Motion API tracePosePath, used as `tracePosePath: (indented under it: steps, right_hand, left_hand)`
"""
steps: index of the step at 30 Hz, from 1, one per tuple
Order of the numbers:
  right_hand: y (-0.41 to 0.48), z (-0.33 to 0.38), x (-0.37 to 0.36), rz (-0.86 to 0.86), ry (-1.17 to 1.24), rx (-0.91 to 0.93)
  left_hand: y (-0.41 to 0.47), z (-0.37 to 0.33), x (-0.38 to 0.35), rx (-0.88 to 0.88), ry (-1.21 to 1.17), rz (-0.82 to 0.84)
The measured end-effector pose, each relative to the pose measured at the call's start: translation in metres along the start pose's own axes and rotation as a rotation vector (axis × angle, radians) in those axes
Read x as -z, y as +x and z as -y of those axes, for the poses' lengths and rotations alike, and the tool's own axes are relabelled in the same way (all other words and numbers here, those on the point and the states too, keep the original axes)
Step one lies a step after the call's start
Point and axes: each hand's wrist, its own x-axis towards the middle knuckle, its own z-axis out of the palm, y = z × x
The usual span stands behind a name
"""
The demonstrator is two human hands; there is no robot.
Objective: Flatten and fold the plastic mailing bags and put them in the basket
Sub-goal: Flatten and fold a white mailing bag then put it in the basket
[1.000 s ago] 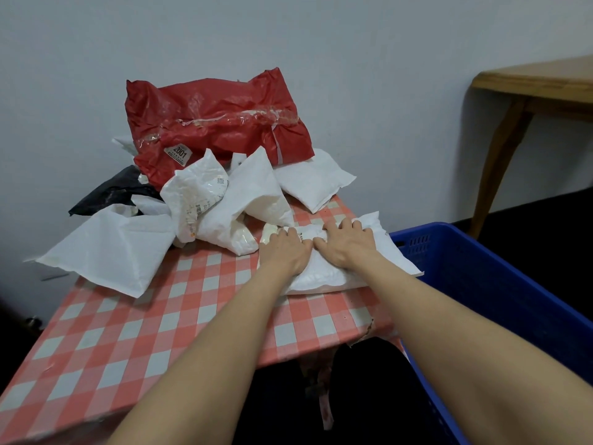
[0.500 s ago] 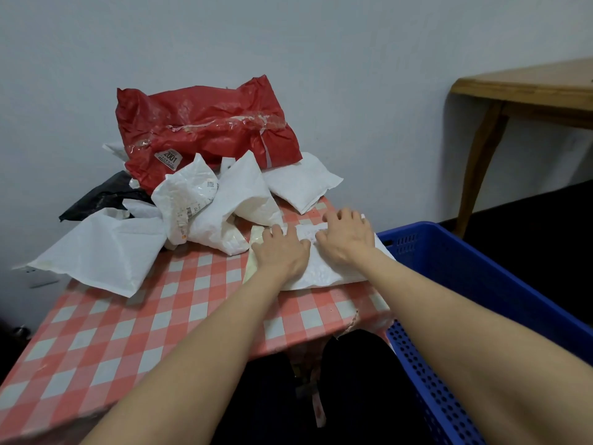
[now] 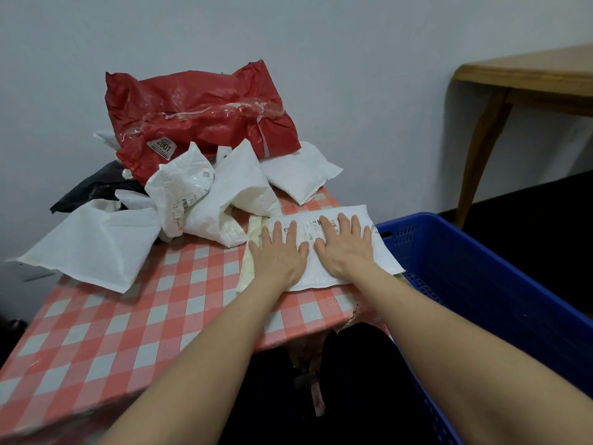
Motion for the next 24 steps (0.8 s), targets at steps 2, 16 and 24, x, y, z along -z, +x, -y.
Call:
tracePosePath:
  steps: [2,16,24]
  right_hand:
    - [0.000,0.000,-0.001,0.010,-0.005,-0.002]
    - [0.009,-0.002,0.023,0.076,0.003,-0.021]
    - [0.031,-0.012,0.030,0.060,-0.002,-0.023]
  left_hand:
    - [0.001,0.001,-0.002,0.002,-0.002,0.014]
    - [0.011,0.000,0.019,0.007,0.026,0.111]
    - [0.033,0.011,0.030,-0.046,-0.028,0.008]
